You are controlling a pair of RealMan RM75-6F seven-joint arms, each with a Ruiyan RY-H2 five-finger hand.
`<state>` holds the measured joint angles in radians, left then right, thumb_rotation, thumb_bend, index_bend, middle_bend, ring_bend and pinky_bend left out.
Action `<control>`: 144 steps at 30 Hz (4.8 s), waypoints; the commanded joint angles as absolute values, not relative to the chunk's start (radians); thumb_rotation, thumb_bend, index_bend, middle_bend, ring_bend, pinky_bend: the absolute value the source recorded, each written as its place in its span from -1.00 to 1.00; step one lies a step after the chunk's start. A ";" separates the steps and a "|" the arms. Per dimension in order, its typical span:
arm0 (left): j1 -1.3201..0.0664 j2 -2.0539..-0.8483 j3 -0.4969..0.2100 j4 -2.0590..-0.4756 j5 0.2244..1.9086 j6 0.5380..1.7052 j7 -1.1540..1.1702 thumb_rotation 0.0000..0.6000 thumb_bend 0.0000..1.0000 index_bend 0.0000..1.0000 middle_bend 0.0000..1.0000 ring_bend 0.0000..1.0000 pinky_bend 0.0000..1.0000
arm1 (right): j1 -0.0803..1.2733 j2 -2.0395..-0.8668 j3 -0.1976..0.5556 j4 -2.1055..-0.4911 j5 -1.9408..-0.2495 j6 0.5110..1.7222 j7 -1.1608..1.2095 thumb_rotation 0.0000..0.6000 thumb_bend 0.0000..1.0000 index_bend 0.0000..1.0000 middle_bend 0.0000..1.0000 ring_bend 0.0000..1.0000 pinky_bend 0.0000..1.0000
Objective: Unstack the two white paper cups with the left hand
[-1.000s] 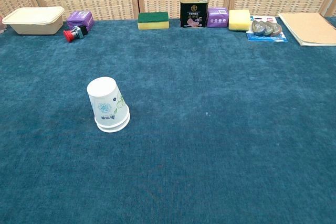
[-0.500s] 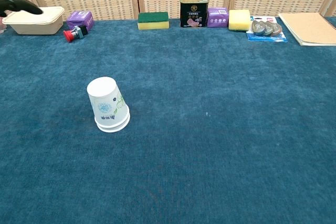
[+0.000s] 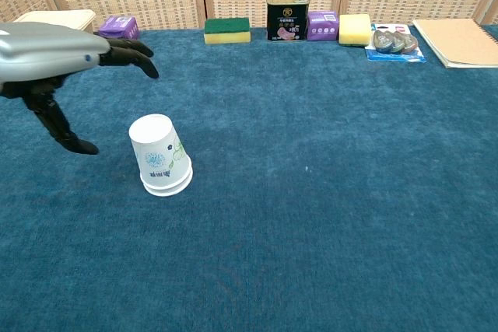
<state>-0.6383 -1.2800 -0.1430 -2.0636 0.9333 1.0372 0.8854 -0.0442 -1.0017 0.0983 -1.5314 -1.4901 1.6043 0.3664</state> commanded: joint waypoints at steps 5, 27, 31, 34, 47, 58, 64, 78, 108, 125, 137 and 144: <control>-0.718 -1.351 -0.140 -2.049 0.816 1.102 0.954 1.00 -0.72 -0.53 -1.00 -1.00 -0.82 | -0.043 -0.999 0.098 -1.526 -1.491 1.599 0.380 1.00 -0.68 -0.75 -0.98 -1.00 -1.00; -0.837 -1.439 -0.115 -2.012 0.667 1.198 1.001 1.00 -0.60 -0.27 -1.00 -1.00 -0.83 | -0.042 -0.997 0.100 -1.520 -1.490 1.599 0.396 1.00 -0.68 -0.75 -0.98 -1.00 -1.00; -0.845 -1.441 -0.108 -2.010 0.661 1.211 0.996 1.00 -0.58 -0.23 -1.00 -1.00 -0.83 | -0.042 -0.997 0.100 -1.520 -1.491 1.598 0.398 1.00 -0.68 -0.75 -0.98 -1.00 -1.00; -0.850 -1.439 -0.106 -2.013 0.659 1.218 0.991 1.00 -0.57 -0.23 -1.00 -1.00 -0.82 | -0.042 -0.997 0.100 -1.520 -1.492 1.599 0.397 1.00 -0.68 -0.75 -0.98 -1.00 -1.00; -0.849 -1.336 -0.113 -2.124 0.678 1.262 0.943 1.00 -0.57 -0.23 -1.00 -1.00 -0.82 | -0.043 -0.996 0.098 -1.522 -1.494 1.601 0.399 1.00 -0.68 -0.75 -0.98 -1.00 -1.00; -0.782 -1.073 -0.131 -2.282 0.774 1.238 0.758 1.00 -0.57 -0.23 -1.00 -1.00 -0.83 | -0.041 -0.999 0.095 -1.528 -1.500 1.600 0.381 1.00 -0.68 -0.75 -0.98 -1.00 -1.00; -0.741 -0.961 -0.124 -2.288 0.825 1.176 0.630 1.00 -0.57 -0.23 -1.00 -1.00 -0.83 | -0.039 -1.002 0.092 -1.534 -1.505 1.598 0.368 1.00 -0.68 -0.75 -0.98 -1.00 -1.00; -0.694 -1.006 -0.047 -2.071 0.884 1.040 0.481 1.00 -0.57 -0.23 -1.00 -1.00 -0.83 | -0.037 -1.003 0.091 -1.536 -1.502 1.592 0.362 1.00 -0.68 -0.75 -0.98 -1.00 -1.00; -0.759 -1.252 -0.051 -1.892 0.781 1.039 0.588 1.00 -0.57 -0.23 -1.00 -1.00 -0.83 | -0.031 -0.998 0.085 -1.534 -1.505 1.581 0.383 1.00 -0.68 -0.75 -0.99 -1.00 -1.00; -0.731 -1.202 -0.043 -1.989 0.859 1.103 0.561 1.00 -0.64 -1.00 -1.00 -1.00 -0.82 | -0.033 -0.993 0.087 -1.526 -1.503 1.584 0.403 1.00 -0.68 -0.75 -0.98 -1.00 -1.00; -0.308 -1.115 0.180 -1.805 1.502 1.596 0.191 1.00 -0.73 -1.00 -1.00 -1.00 -0.83 | -0.031 -1.005 0.085 -1.538 -1.509 1.589 0.355 1.00 -0.68 -0.75 -0.98 -1.00 -1.00; -0.171 -1.114 0.186 -1.691 1.556 1.730 0.024 1.00 -0.73 -1.00 -1.00 -1.00 -0.83 | -0.035 -1.012 0.080 -1.547 -1.521 1.601 0.321 1.00 -0.68 -0.75 -0.98 -1.00 -1.00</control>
